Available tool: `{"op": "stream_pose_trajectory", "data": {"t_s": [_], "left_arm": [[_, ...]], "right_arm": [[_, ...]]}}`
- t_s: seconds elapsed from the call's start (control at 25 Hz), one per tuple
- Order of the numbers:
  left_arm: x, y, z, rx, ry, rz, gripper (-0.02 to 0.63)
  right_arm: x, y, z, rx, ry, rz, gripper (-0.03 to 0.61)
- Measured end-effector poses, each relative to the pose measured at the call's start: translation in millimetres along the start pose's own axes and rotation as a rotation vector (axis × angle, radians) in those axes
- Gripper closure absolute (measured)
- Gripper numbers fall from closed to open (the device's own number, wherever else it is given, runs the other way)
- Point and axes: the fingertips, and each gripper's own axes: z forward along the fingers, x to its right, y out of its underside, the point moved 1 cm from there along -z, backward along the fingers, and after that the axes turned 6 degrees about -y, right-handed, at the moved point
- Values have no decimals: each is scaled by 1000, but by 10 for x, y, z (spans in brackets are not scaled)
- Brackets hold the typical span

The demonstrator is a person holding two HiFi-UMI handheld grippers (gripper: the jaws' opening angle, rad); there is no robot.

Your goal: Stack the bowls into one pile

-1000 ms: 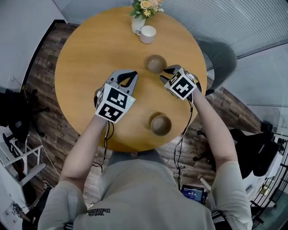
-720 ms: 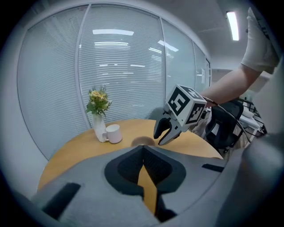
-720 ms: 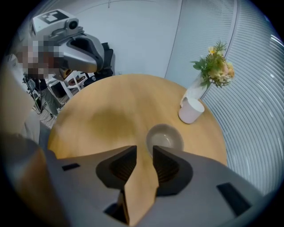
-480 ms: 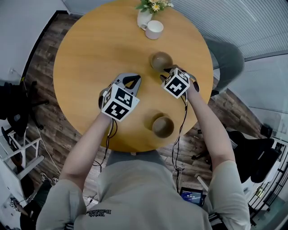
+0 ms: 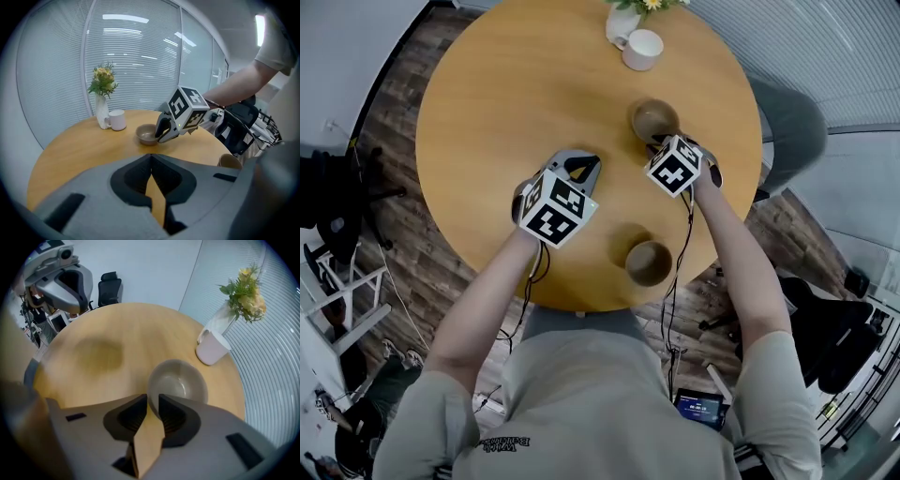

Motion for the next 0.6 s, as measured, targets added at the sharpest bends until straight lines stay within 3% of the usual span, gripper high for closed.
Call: {"op": "stream_pose_trajectory", "data": {"t_s": [0.32, 0.6], "left_arm": [[-5, 106, -7, -16, -2, -18, 592], [-29, 28, -63, 0, -12, -9, 593]], "right_arm": [[59, -36, 52, 12, 38, 1, 535], [158, -126, -155, 102, 80, 88, 543]]}}
